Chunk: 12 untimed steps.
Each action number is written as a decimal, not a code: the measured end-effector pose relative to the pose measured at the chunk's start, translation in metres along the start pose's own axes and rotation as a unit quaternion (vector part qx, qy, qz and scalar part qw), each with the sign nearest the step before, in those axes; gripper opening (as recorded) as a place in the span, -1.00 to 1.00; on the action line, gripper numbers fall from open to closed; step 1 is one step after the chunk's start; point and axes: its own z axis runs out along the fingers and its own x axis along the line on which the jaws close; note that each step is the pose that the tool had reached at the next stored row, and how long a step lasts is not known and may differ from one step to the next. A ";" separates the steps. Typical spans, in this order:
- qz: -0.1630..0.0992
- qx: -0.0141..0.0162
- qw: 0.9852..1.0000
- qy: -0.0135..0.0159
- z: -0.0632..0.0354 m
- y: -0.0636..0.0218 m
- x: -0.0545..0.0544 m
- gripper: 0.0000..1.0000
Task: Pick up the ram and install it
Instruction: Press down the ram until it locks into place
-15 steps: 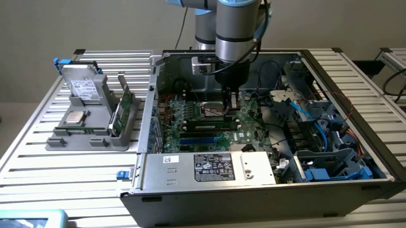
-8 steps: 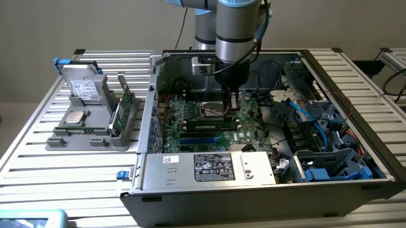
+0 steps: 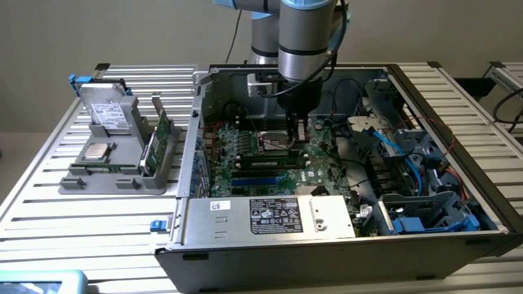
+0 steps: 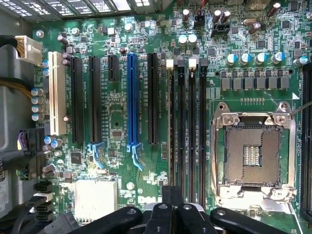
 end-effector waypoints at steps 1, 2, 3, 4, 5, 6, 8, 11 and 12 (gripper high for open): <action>0.001 0.000 1.000 0.000 0.0000 0.0000 0.000 -0.79; 0.001 0.000 1.000 0.000 0.0003 0.0000 0.000 -0.79; 0.002 0.000 1.000 0.000 0.0005 0.0000 0.000 -0.79; 0.002 0.000 1.000 0.000 0.0007 0.0000 0.000 -0.79; 0.003 0.000 1.000 0.000 0.0009 0.0000 0.000 -0.79; 0.003 0.000 1.000 0.000 0.0012 0.0000 0.000 -0.79; 0.004 -0.001 1.000 0.000 0.0018 0.0000 0.000 -0.79; 0.005 -0.001 1.000 0.000 0.0025 0.0001 0.000 -0.79; 0.005 -0.001 1.000 0.000 0.0027 0.0001 0.000 -0.79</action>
